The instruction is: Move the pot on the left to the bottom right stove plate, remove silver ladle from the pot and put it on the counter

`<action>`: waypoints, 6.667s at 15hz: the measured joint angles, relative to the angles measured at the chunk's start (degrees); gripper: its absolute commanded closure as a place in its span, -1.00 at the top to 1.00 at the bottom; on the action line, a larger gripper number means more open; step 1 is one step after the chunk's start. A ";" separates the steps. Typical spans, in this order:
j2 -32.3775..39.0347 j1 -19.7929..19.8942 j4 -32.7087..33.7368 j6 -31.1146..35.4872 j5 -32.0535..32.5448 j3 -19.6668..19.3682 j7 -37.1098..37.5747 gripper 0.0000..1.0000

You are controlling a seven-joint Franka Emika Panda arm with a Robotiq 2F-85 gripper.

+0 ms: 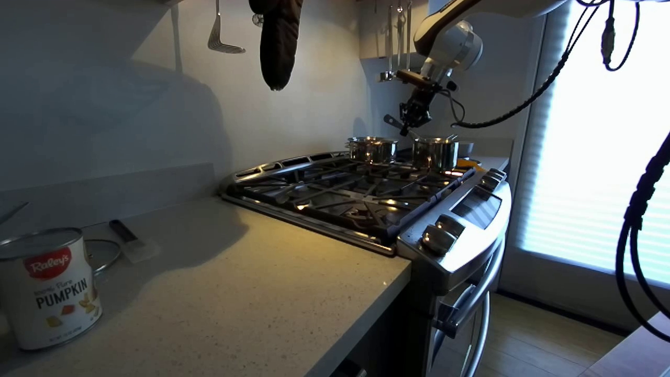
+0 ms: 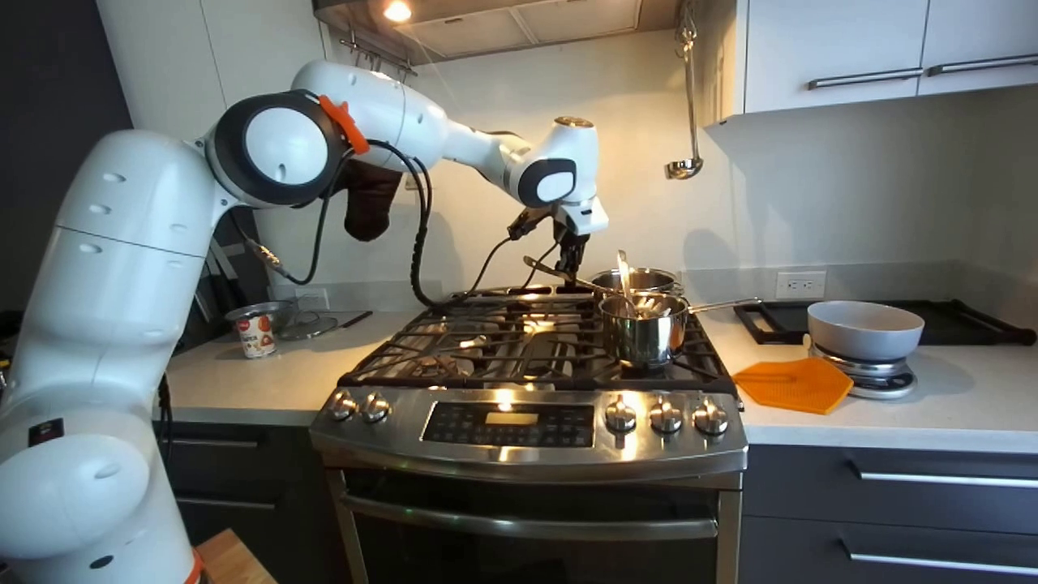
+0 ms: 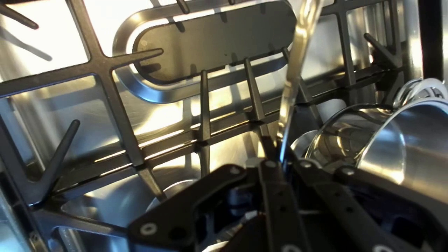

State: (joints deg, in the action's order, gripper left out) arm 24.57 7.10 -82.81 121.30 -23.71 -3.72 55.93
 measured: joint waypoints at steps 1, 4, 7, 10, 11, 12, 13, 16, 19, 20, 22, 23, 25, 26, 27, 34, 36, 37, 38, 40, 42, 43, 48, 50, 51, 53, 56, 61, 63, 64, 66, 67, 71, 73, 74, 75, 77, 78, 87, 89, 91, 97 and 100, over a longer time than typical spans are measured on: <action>-0.60 -0.13 -0.28 -0.20 0.05 0.00 0.00 -0.98; -3.25 -0.94 -2.03 -0.52 0.35 0.12 -0.10 -0.98; -7.25 -3.29 -4.91 -0.55 2.86 0.31 -0.10 -0.98; -12.49 -7.38 -8.89 0.82 9.19 1.13 0.13 -0.98; -14.37 -8.86 -10.38 1.14 11.38 1.79 0.18 -0.98; -16.25 -10.25 -11.91 1.25 13.35 2.72 0.19 -0.98; -18.05 -11.52 -13.39 1.27 14.98 3.86 0.17 -0.98; -22.46 -14.79 -17.54 1.31 16.63 8.20 -1.88 -0.98; -24.33 -17.50 -20.93 2.48 15.22 12.51 -5.87 -0.98; -24.43 -18.41 -22.01 3.58 14.04 13.81 -7.75 -0.98; -24.33 -20.01 -23.96 6.06 10.70 16.00 -12.33 -0.98; -24.17 -20.65 -24.83 7.26 8.71 16.85 -14.94 -0.98; -23.74 -21.73 -26.46 9.47 3.60 18.23 -21.35 -0.98; -23.48 -22.07 -27.20 10.32 0.39 18.74 -25.11 -0.98; -23.20 -22.32 -27.86 10.64 -3.36 19.05 -29.36 -0.92; -22.88 -22.36 -27.80 10.68 -3.91 18.98 -30.22 -0.98; -22.61 -22.43 -27.82 10.66 -5.26 19.14 -31.40 -0.98; -22.31 -22.51 -27.89 10.65 -6.94 19.35 -32.90 -0.98; -21.92 -22.62 -28.15 10.65 -9.38 19.66 -34.98 -0.98; -21.01 -22.92 -29.13 10.65 -14.67 20.42 -39.59 -0.98; -20.18 -23.18 -30.73 10.65 -20.02 21.24 -44.43 -0.98; -19.81 -23.29 -31.68 10.65 -22.70 21.64 -47.03 -0.98; -17.75 -24.47 -35.63 10.63 -32.69 23.39 -61.03 -0.98; -16.80 -24.86 -36.60 10.40 -35.29 23.98 -66.62 -0.98; -16.32 -24.95 -36.94 10.02 -36.43 24.18 -69.45 -0.98; -15.31 -24.96 -37.76 9.41 -38.35 24.33 -74.69 -0.98; -13.37 -24.72 -38.90 8.45 -41.22 24.22 -82.65 -0.98; -9.97 -24.03 -40.48 7.69 -43.51 23.72 -93.37 -0.98; -9.02 -23.84 -40.93 7.65 -44.19 23.44 -96.58 -0.98; -8.67 -23.82 -40.96 7.60 -44.48 23.30 -97.95 -0.98; -8.25 -23.80 -40.95 7.56 -44.80 23.10 -99.68 -0.94; -8.26 -23.80 -40.95 7.52 -44.90 23.08 -99.80 -0.86; -8.27 -23.80 -40.95 7.47 -45.23 23.01 -99.89 -0.19; -8.27 -23.79 -40.94 7.33 -45.37 22.93 -99.89 0.09; -8.27 -23.78 -40.93 7.23 -45.43 22.88 -99.89 0.27; -8.27 -23.76 -40.91 7.04 -45.48 22.83 -99.89 0.40; -8.28 -23.69 -40.88 6.69 -45.52 22.75 -99.89 0.71; -8.28 -23.68 -40.88 6.55 -45.53 22.70 -99.89 0.87; -12.75 -23.67 -39.35 1.74 -39.38 20.91 -86.52 0.98; -16.40 -23.68 -38.14 -1.40 -35.48 20.84 -77.94 1.00; -20.07 -23.68 -37.06 -5.00 -31.16 20.79 -69.10 1.00; -27.46 -23.63 -31.08 -24.30 -15.37 20.39 -48.13 1.00; -28.45 -23.67 -26.81 -33.61 -7.65 20.59 -42.30 1.00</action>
State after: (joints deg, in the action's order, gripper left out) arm -3.87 -16.56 -109.62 87.69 -31.36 16.87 13.63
